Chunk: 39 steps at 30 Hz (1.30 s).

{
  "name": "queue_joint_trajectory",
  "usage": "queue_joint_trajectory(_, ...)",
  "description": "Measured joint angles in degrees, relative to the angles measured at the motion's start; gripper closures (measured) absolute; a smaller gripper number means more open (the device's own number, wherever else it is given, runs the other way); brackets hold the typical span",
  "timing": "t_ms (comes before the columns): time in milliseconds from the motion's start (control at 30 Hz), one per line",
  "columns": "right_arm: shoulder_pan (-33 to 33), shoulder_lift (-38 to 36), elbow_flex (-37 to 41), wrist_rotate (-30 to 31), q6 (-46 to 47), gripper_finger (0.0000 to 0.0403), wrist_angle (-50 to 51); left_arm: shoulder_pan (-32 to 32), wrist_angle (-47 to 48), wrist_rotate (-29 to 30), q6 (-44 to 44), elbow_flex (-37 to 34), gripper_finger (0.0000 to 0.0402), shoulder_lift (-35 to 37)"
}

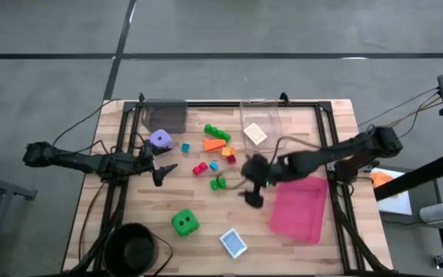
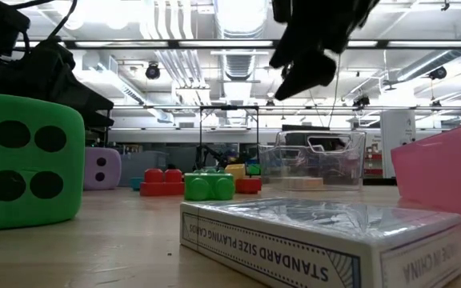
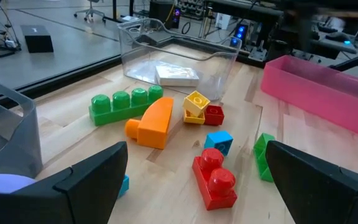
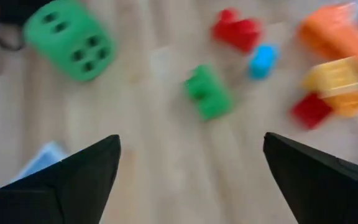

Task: Pick & Place Toys
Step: Put the blue deck of cards into the transparent bin

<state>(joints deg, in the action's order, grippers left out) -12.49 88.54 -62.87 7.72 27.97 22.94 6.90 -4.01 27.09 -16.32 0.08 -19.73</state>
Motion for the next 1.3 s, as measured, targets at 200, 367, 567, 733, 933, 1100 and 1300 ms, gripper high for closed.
queue_joint_trajectory(200,-8.96,10.74,-10.97,0.05,10.67,0.0026,7.78,0.0,0.0,0.01,-0.02,0.0,0.0019,0.0)
queue_joint_trajectory(367,-13.31,22.38,-23.74,-1.2,17.26,0.0027,19.25,0.0,0.02,0.02,-0.02,0.0,0.0019,0.0)
queue_joint_trajectory(567,-15.92,34.42,-38.47,-4.36,21.41,0.0027,29.2,0.0,0.02,0.02,-0.02,0.0,0.0019,0.0)
queue_joint_trajectory(733,-17.04,39.68,-45.6,-5.61,23.26,0.0027,31.06,0.0,0.04,0.02,-0.06,0.0,0.0019,0.0)
queue_joint_trajectory(933,-17.4,41.76,-46.25,-5.58,24.73,0.0027,31.27,-0.01,0.04,0.28,-0.22,0.0,0.0019,0.0)
queue_joint_trajectory(1100,-17.38,42.79,-46.21,-5.37,24.8,0.0027,29.2,-0.02,0.04,0.39,-0.2,0.0,0.0019,0.0)
queue_joint_trajectory(1300,-17.38,44.42,-46.21,-5.15,27.36,0.0027,24.28,-0.02,0.05,0.39,-0.22,0.0,0.0019,-0.04)
